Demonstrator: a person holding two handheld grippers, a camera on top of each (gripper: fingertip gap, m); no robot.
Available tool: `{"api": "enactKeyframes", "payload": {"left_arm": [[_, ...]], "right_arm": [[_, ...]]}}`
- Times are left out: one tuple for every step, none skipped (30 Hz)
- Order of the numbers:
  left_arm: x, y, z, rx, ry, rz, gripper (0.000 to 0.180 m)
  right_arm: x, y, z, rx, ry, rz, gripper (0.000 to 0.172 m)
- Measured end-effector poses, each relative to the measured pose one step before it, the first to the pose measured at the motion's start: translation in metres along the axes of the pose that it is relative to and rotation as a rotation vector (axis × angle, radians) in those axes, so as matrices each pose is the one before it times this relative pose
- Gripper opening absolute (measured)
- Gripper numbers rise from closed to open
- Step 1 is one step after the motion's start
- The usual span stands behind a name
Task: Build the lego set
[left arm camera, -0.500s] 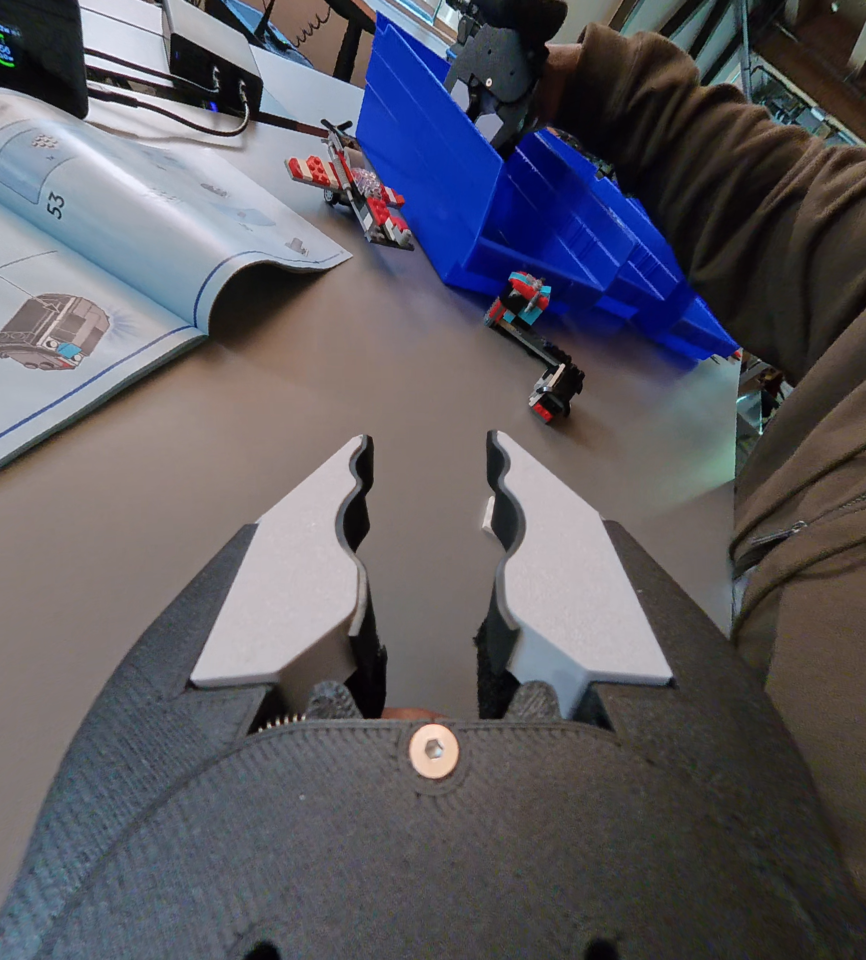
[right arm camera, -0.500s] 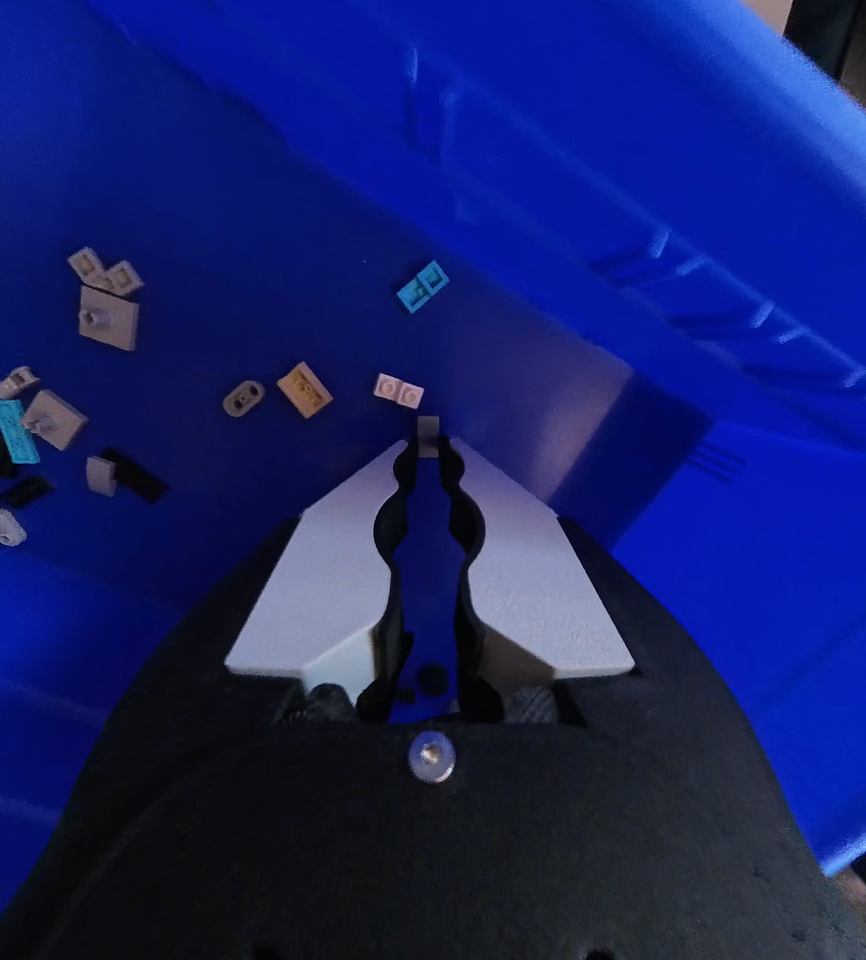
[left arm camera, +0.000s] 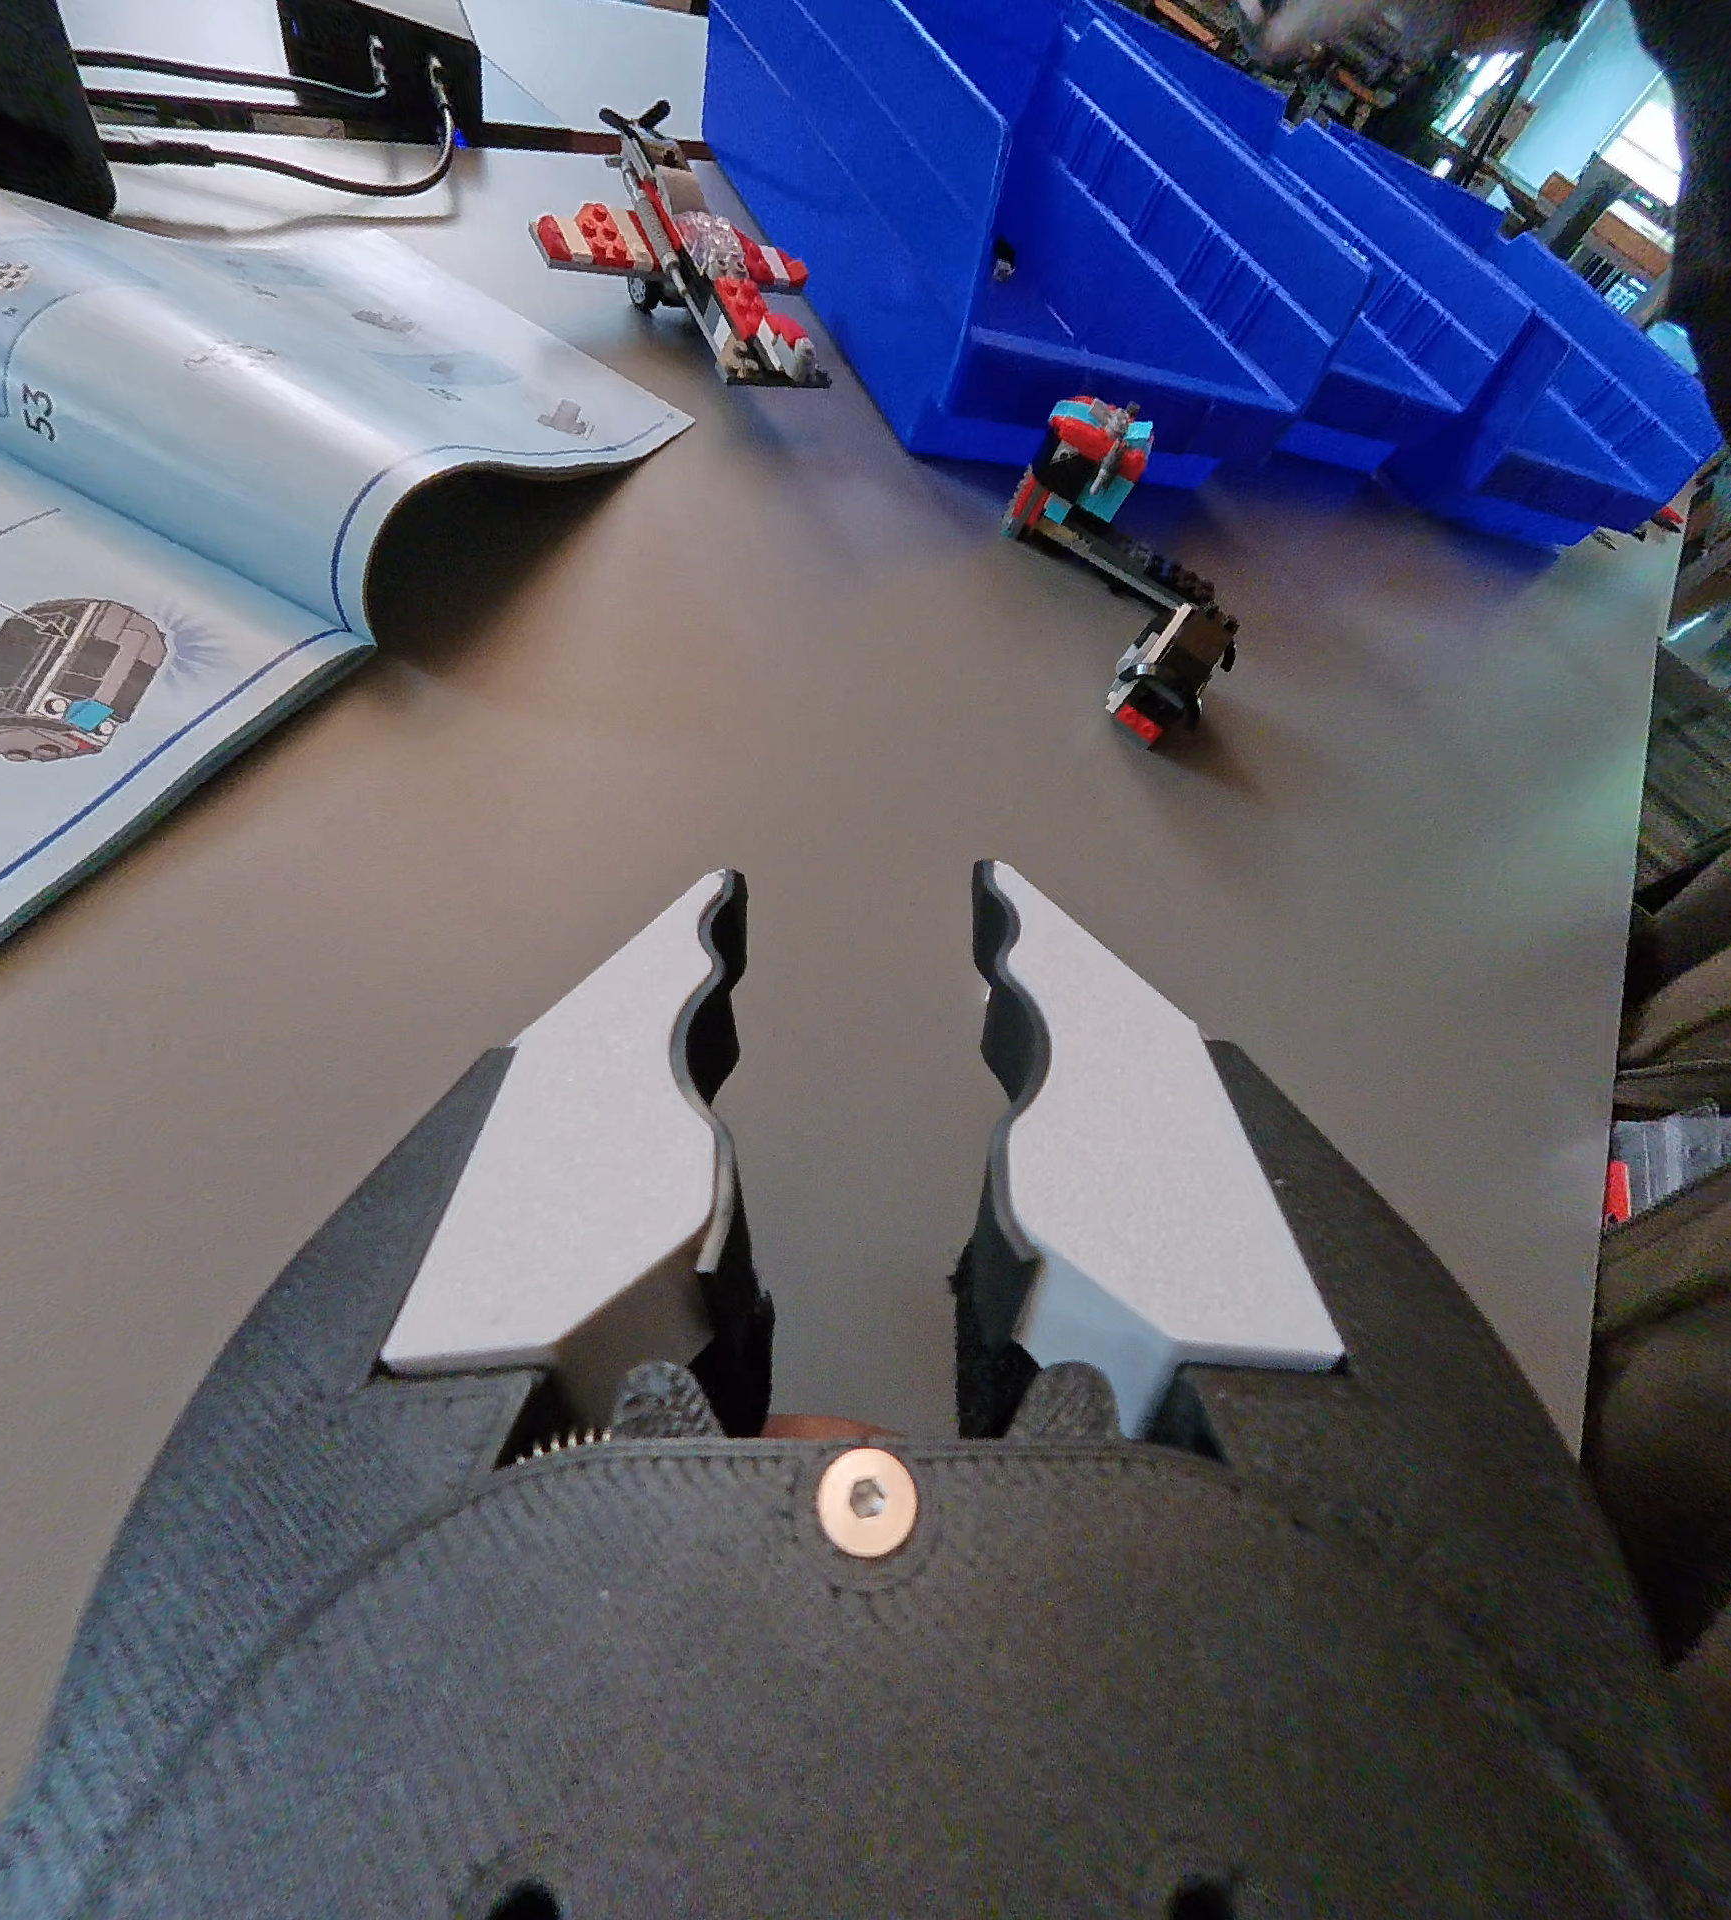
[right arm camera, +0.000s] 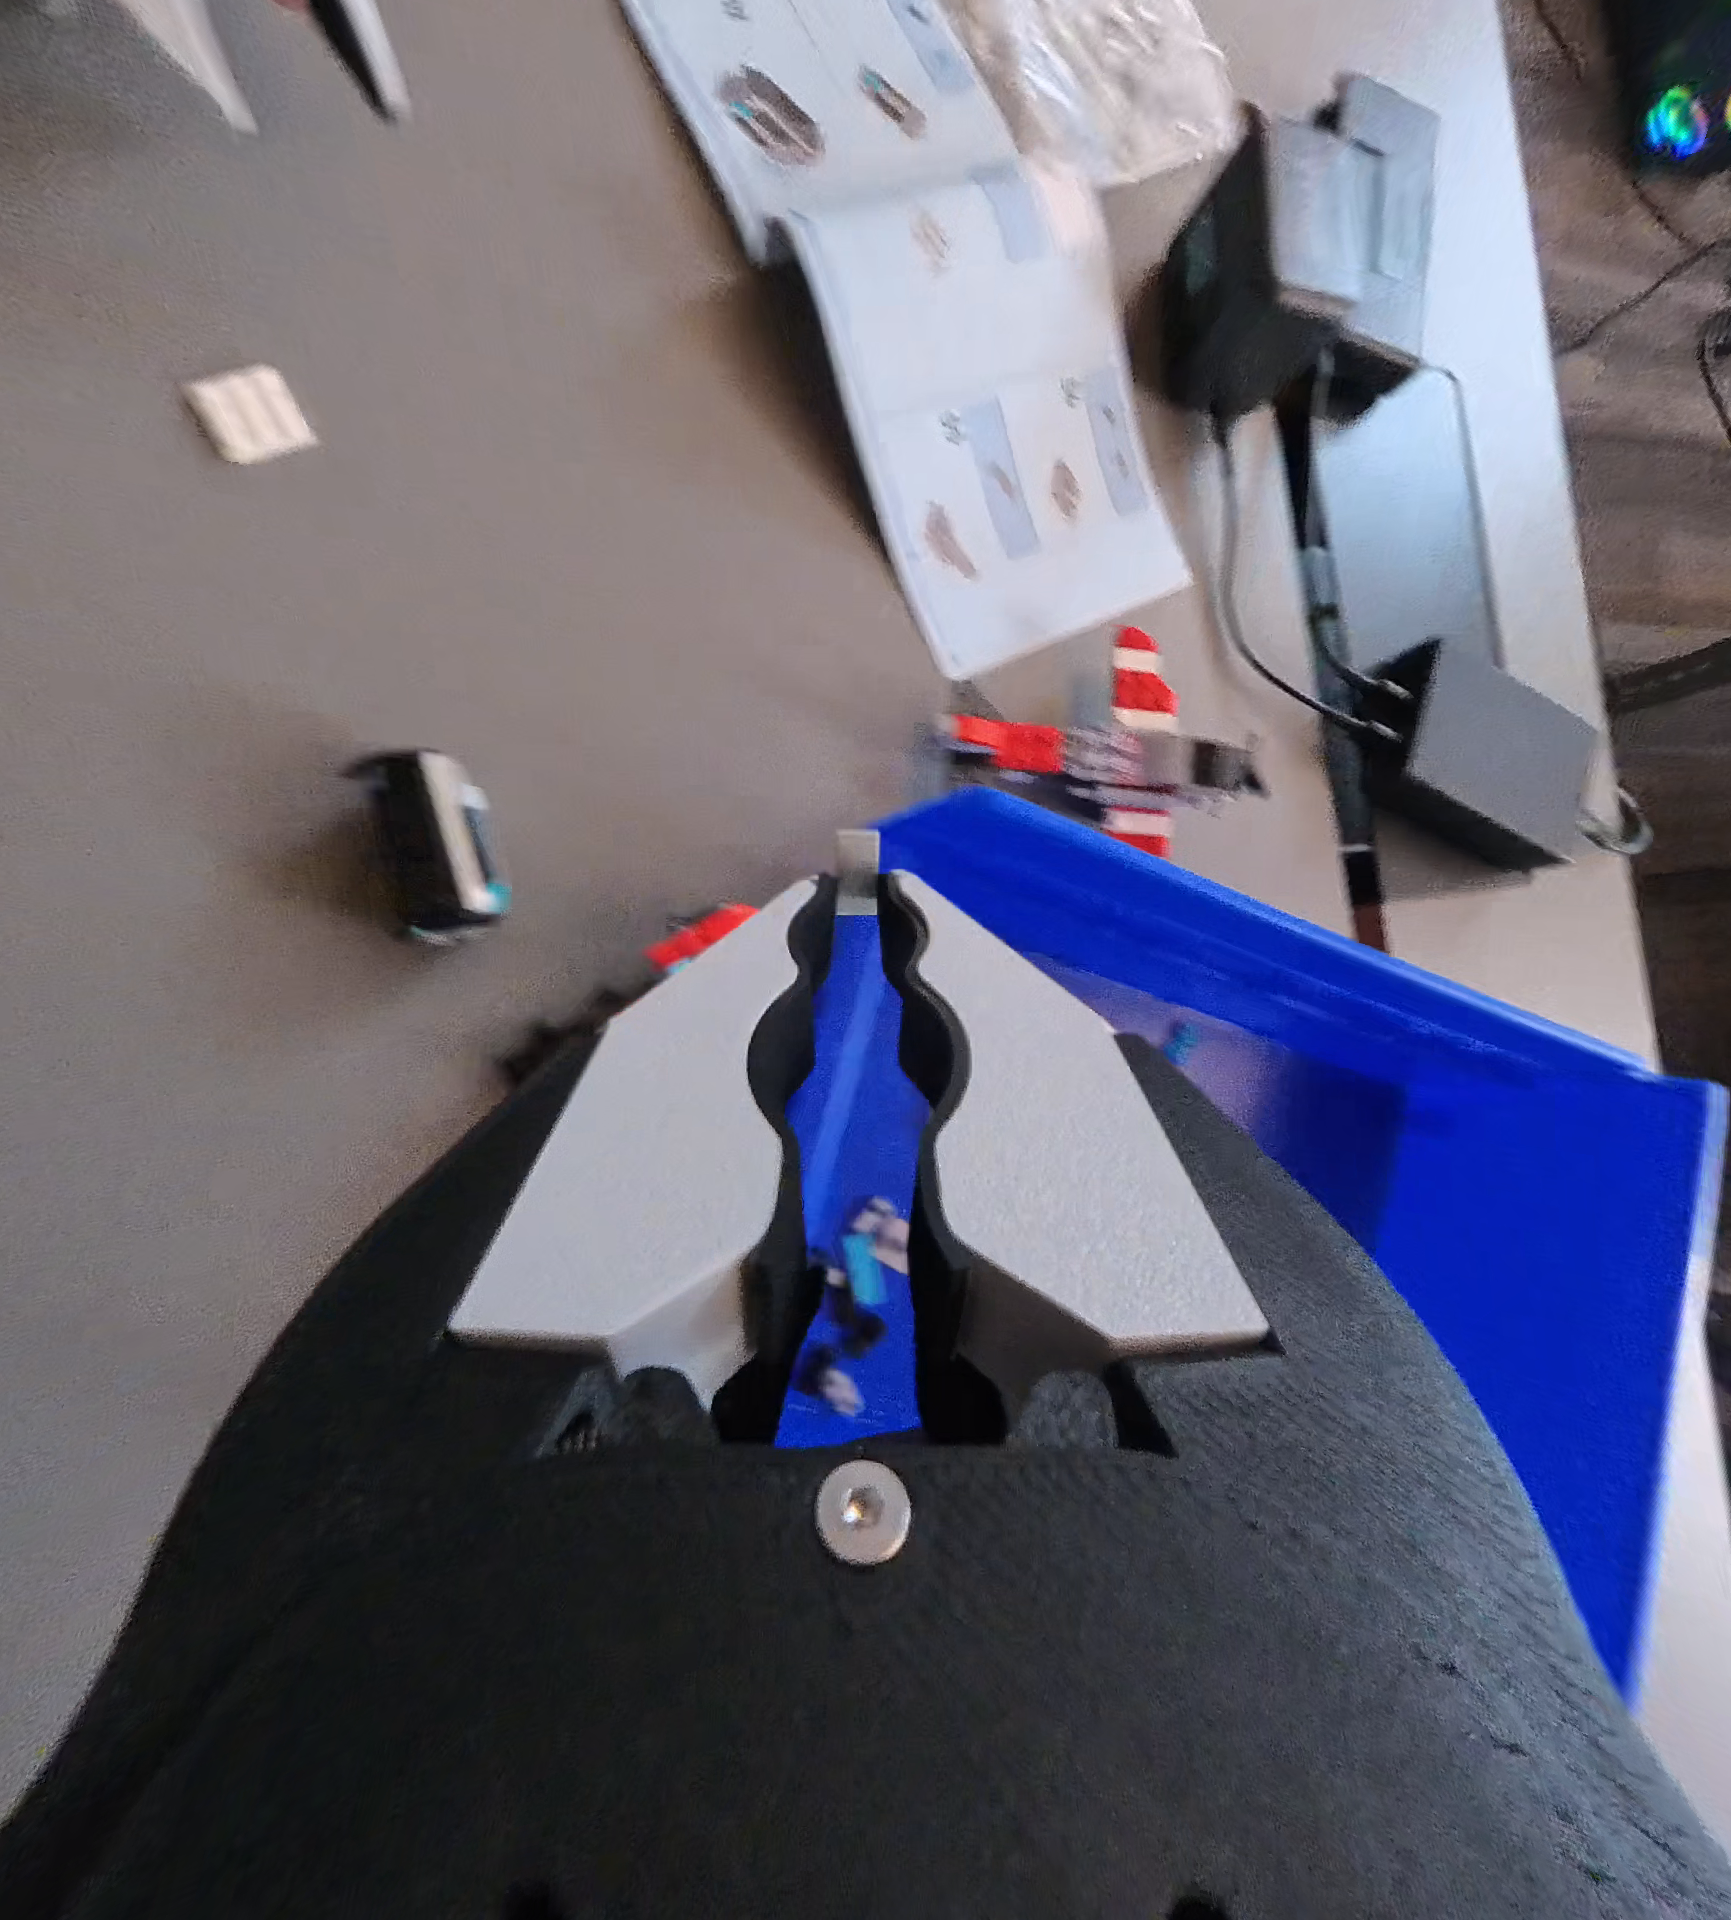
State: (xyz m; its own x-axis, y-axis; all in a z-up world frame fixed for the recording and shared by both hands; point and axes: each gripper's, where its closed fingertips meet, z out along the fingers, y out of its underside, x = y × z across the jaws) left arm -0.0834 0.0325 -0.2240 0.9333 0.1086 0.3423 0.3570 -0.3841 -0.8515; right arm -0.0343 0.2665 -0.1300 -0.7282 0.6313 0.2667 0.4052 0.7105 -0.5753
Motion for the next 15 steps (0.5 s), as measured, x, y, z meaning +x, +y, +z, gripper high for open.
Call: {"api": "enactKeyframes", "payload": {"left_arm": [[0.00035, 0.00014, -0.00015, 0.0007, -0.0013, 0.0020, 0.045], [0.00054, -0.00018, -0.00022, 0.0021, 0.0001, 0.0027, 0.044], [0.00047, 0.00004, -0.00021, 0.0012, 0.0008, 0.0015, 0.044], [0.00030, 0.00004, 0.00003, -0.0004, 0.0002, 0.0007, 0.044], [0.00028, 0.00029, 0.00016, -0.0019, 0.0002, 0.0021, 0.045], [0.00066, 0.00032, 0.00027, -0.0025, 0.0015, 0.0041, 0.045], [0.00066, 0.00041, 0.00024, -0.0030, 0.0011, 0.0047, 0.045], [0.00047, 0.00038, 0.00025, -0.0028, -0.0006, 0.0041, 0.045], [0.00035, 0.00015, 0.00011, -0.0008, -0.0002, 0.0035, 0.045], [0.00035, -0.00024, -0.00024, 0.0019, -0.0001, 0.0025, 0.044], [0.00026, -0.00034, -0.00039, 0.0033, 0.0006, 0.0003, 0.044], [-0.00003, -0.00038, -0.00037, 0.0033, 0.0007, -0.0012, 0.044], [-0.00008, -0.00020, -0.00030, 0.0023, 0.0004, -0.0014, 0.044], [-0.00006, -0.00012, -0.00006, 0.0006, 0.0007, -0.0007, 0.044], [0.00002, 0.00005, 0.00012, -0.0009, 0.0000, -0.0001, 0.044]], "right_arm": [[-0.02355, -0.00438, 0.00485, 0.0152, -0.0066, -0.0009, 0.009], [-0.02343, -0.00345, 0.00726, 0.0196, -0.0179, 0.0131, 0.010], [-0.02309, -0.00131, 0.00993, 0.0159, -0.0296, 0.0188, 0.009], [-0.02148, 0.00109, 0.01218, 0.0109, -0.0329, 0.0175, 0.010], [-0.01939, 0.00294, 0.01381, 0.0054, -0.0331, 0.0177, 0.009], [-0.01677, 0.00474, 0.01464, -0.0024, -0.0270, 0.0151, 0.010], [-0.01542, 0.00549, 0.01397, -0.0084, -0.0294, 0.0156, 0.010], [-0.01372, 0.00427, 0.01229, -0.0045, -0.0302, 0.0173, 0.010], [-0.01016, 0.00450, 0.01049, -0.0108, -0.0184, 0.0097, 0.010], [-0.00689, 0.00597, 0.00860, -0.0249, -0.0060, -0.0047, 0.010], [-0.00405, 0.00616, 0.00640, -0.0314, 0.0040, -0.0171, 0.010], [-0.00152, 0.00286, 0.00326, -0.0159, 0.0107, -0.0177, 0.012], [-0.00095, -0.00250, -0.00002, 0.0118, 0.0022, -0.0034, 0.010], [-0.00088, 0.00049, -0.00027, -0.0074, -0.0060, -0.0001, 0.010], [0.00023, 0.00050, -0.00060, -0.0045, -0.0009, -0.0059, 0.010]]}}
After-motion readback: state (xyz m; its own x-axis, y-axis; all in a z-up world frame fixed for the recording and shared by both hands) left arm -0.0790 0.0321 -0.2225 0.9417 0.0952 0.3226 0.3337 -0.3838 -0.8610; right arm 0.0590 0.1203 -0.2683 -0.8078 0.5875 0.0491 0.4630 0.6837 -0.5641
